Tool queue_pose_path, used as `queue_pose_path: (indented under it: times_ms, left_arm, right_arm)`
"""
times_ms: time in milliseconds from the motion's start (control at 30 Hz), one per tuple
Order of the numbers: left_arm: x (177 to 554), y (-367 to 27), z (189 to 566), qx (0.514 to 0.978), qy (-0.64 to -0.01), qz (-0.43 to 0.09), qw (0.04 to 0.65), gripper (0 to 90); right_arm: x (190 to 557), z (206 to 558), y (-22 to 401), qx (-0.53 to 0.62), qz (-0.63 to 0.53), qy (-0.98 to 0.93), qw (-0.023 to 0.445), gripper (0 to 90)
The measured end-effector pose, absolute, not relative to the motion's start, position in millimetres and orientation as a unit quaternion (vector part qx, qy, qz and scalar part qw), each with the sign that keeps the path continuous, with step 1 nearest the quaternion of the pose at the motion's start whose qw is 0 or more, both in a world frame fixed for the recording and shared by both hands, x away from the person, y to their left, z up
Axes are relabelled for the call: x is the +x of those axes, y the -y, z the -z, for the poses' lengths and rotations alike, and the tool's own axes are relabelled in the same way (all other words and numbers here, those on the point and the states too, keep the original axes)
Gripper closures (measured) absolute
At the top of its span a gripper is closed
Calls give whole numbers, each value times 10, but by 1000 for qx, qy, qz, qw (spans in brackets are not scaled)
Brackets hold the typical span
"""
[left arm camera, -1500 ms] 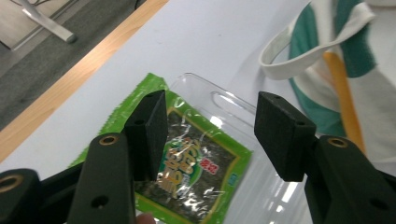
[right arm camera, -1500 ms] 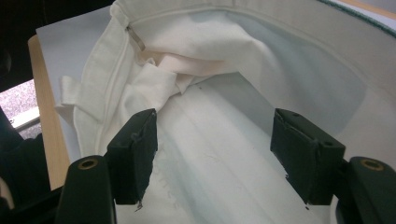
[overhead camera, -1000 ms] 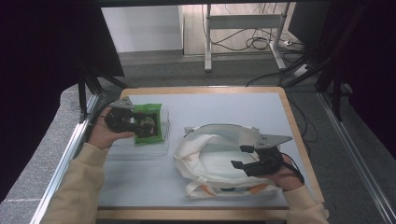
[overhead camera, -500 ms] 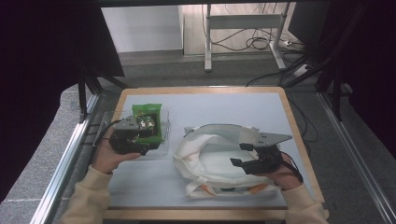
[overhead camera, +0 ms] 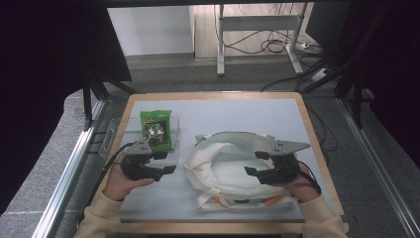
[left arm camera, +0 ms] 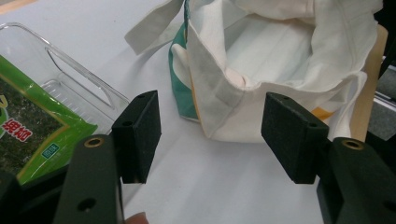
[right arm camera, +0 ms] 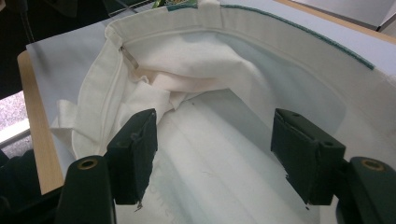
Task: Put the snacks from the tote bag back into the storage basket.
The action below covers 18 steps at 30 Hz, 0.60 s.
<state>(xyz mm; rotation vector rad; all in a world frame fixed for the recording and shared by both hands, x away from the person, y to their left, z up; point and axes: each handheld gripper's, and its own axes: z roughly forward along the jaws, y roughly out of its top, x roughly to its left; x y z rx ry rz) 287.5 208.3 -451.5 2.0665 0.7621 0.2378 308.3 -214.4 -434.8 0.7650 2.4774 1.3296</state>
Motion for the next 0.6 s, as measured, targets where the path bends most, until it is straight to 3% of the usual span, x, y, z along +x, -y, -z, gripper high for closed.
queue_pose_path:
  times_ms: [600]
  left_arm:
    - [2881, -2098, 4541, 833, -315, -102, 443, 349]
  right_arm:
    - [3076, 4345, 2136, 259, -455, -844, 118, 312]
